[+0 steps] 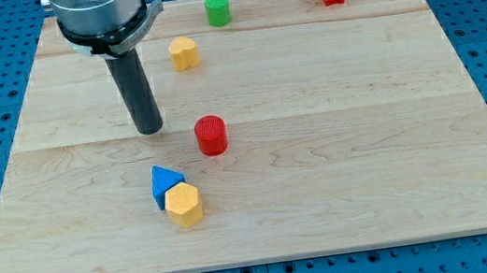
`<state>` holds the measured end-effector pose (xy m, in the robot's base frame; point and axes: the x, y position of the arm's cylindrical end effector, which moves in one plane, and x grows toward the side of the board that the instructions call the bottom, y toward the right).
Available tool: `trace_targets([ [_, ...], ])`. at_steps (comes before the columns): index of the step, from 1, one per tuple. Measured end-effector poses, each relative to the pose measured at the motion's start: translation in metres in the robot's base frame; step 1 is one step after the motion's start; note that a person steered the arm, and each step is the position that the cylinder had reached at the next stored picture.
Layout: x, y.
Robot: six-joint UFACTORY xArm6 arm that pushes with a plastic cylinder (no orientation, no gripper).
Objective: Move the red circle towards the right centre
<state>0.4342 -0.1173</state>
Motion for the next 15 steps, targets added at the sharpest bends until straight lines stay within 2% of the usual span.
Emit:
trace_targets([
  [8,-0.017,-0.046],
  [9,0.008,-0.042],
  [11,0.016,-0.001],
  [13,0.024,0.091],
  [14,0.03,0.114],
  [15,0.05,0.107],
])
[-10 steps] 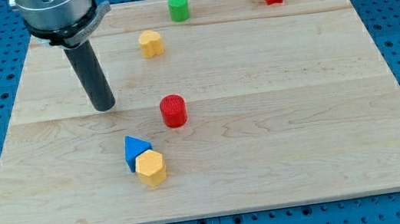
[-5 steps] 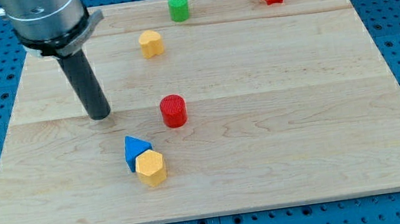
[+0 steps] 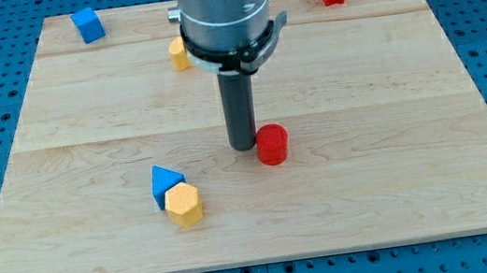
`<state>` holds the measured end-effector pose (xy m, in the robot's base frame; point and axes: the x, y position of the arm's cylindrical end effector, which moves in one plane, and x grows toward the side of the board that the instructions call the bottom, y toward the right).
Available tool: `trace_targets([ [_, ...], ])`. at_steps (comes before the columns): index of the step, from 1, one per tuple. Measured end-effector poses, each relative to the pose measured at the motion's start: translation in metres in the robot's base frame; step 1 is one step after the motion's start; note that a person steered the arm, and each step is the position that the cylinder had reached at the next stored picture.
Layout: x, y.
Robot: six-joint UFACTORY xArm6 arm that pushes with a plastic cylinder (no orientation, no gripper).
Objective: Move the red circle towards the right centre
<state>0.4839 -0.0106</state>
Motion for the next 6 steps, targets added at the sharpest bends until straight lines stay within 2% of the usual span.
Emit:
trace_targets([
  [1,0.014,-0.009],
  [3,0.011,0.081],
  [4,0.003,0.109],
  [6,-0.053,0.129],
])
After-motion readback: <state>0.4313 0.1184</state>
